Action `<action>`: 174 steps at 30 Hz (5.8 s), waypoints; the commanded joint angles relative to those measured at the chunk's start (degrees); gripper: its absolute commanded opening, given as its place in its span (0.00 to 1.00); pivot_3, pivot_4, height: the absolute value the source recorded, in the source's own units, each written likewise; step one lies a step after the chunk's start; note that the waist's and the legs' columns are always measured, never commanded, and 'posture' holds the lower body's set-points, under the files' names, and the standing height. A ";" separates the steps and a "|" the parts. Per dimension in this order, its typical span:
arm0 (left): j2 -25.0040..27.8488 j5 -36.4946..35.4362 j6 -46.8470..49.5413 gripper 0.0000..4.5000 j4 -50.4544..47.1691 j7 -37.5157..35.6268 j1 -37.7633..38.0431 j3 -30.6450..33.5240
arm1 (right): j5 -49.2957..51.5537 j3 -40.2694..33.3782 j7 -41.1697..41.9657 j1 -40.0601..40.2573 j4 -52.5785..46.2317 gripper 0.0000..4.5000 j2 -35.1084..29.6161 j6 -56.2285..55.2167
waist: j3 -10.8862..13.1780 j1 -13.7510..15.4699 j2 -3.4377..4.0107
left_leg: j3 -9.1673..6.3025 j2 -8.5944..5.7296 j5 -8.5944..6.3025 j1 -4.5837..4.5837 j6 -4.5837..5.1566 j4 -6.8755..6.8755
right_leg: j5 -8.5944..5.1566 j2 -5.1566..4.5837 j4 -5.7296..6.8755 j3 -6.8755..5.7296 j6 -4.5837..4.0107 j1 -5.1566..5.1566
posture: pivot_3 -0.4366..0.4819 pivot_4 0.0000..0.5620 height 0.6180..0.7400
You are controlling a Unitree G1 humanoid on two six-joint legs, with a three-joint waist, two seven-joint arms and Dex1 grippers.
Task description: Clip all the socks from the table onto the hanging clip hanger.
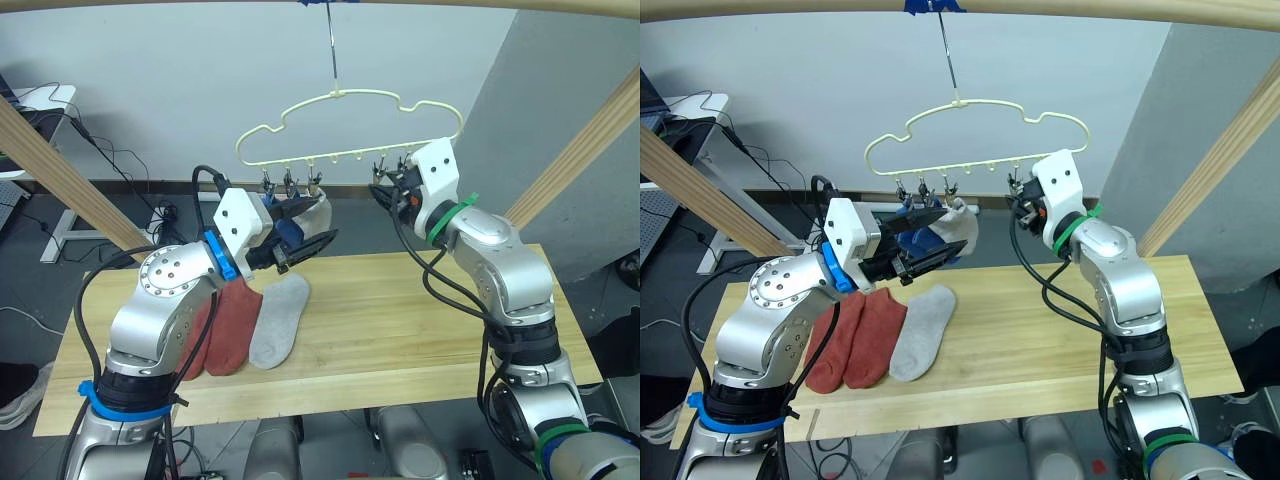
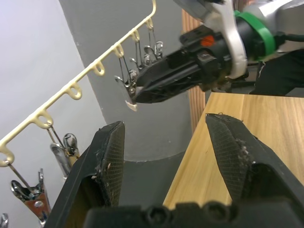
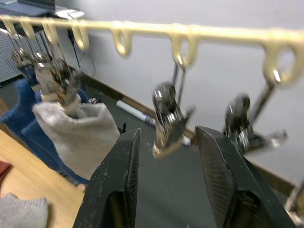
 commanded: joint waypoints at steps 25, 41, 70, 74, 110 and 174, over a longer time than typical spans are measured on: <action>-0.85 1.51 -1.35 0.66 -1.86 1.32 2.68 -0.75 | 0.76 0.69 -2.40 -4.54 4.85 0.43 3.92 -6.50 | -0.01 0.01 0.01 | 0.00 0.03 0.00 0.00 0.00 0.01 | 0.02 -0.01 0.03 0.01 -0.01 -0.01 | 0.31 0.40 1.00; -10.96 12.60 -0.19 0.74 -4.55 19.44 15.41 -5.57 | 1.74 -1.20 -3.00 -5.04 5.21 0.02 4.69 -5.88 | -0.04 0.06 0.03 | 0.00 0.05 0.00 -0.01 0.00 0.01 | 0.03 -0.06 0.03 0.04 -0.01 -0.02 | 0.31 0.42 1.00; -20.66 22.29 7.15 1.00 23.63 34.10 12.84 -4.37 | 3.37 -0.95 -3.22 -4.95 2.71 0.02 4.38 -1.59 | -0.05 -0.04 0.06 | 0.03 0.00 0.02 0.00 0.04 0.03 | 0.12 0.01 0.03 0.04 0.01 -0.02 | 0.27 0.47 1.00; -20.62 22.52 7.07 0.82 26.23 33.79 11.83 -4.64 | 3.41 -0.88 -3.41 -4.88 2.45 0.02 4.60 -1.42 | -0.06 -0.05 0.06 | 0.03 0.00 0.02 0.00 0.04 0.05 | 0.13 -0.01 0.04 0.05 0.01 -0.01 | 0.26 0.47 1.00; -22.66 36.96 -33.81 0.00 27.16 36.90 2.11 -14.25 | 10.57 -3.04 -4.52 -4.91 -2.42 0.02 7.23 7.07 | -0.20 -0.38 0.27 | 0.09 -0.04 0.01 -0.06 0.04 0.00 | 0.13 0.00 -0.04 0.08 0.02 -0.05 | 0.23 0.47 1.00; -30.57 22.46 -17.69 0.00 19.27 27.53 0.84 -10.85 | 15.68 -2.67 -2.26 -2.42 -7.28 0.56 3.53 10.48 | -0.19 -0.33 0.27 | 0.09 -0.09 0.01 -0.10 0.04 -0.04 | 0.11 0.09 -0.13 0.08 0.05 -0.07 | 0.24 0.47 1.00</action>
